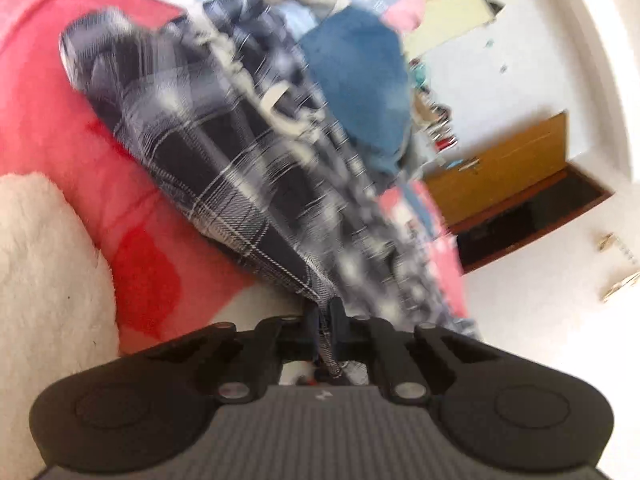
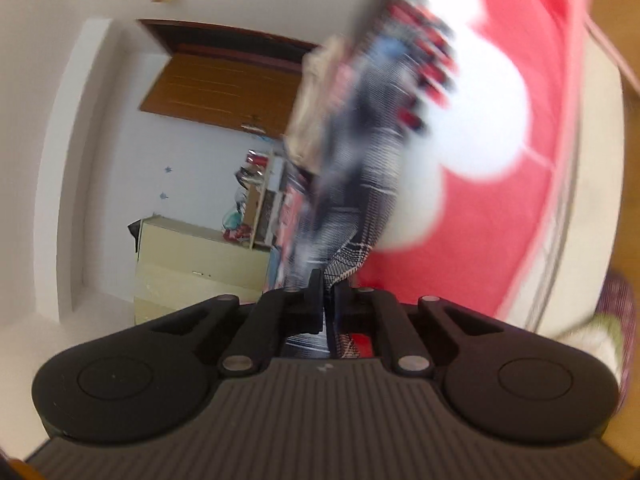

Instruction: Fold clothes

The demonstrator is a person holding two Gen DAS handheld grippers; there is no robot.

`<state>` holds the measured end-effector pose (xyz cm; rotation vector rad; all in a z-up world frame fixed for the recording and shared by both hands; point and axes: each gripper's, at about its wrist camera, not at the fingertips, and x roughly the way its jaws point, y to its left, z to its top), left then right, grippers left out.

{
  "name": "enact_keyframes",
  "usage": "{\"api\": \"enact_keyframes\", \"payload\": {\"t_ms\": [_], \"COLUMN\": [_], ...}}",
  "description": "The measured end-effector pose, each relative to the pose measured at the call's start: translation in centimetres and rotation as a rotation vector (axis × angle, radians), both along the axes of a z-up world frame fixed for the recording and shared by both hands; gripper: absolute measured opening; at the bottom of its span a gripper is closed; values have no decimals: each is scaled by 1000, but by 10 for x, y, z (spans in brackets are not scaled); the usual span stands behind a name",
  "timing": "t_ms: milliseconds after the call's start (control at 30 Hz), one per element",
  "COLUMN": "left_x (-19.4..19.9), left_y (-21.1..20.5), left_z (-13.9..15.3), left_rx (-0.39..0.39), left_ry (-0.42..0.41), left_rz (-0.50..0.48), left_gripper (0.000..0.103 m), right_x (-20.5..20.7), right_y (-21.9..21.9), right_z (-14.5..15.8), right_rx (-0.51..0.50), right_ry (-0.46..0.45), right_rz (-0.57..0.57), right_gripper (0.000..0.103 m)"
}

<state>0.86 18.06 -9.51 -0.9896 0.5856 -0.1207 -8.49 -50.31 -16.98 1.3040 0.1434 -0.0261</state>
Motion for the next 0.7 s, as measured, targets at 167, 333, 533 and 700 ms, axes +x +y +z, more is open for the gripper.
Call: {"api": "enact_keyframes", "payload": {"t_ms": [167, 333, 533, 700], "left_x": [-6, 29, 37, 22], "left_y": [17, 23, 29, 34], "left_z": [20, 27, 59, 69], "left_rx": [-115, -183, -176, -153], "left_ry": [-78, -66, -183, -235], "left_rz": [10, 38, 87, 90], "left_gripper": [4, 3, 0, 0], "right_x": [-5, 92, 196, 176], "right_y": [-16, -31, -5, 9], "right_z": [79, 131, 232, 279], "right_rx": [-115, -162, -224, -339], "right_ry": [-101, -64, -206, -332], "right_rz": [-9, 82, 183, 164], "right_gripper": [3, 3, 3, 3]}}
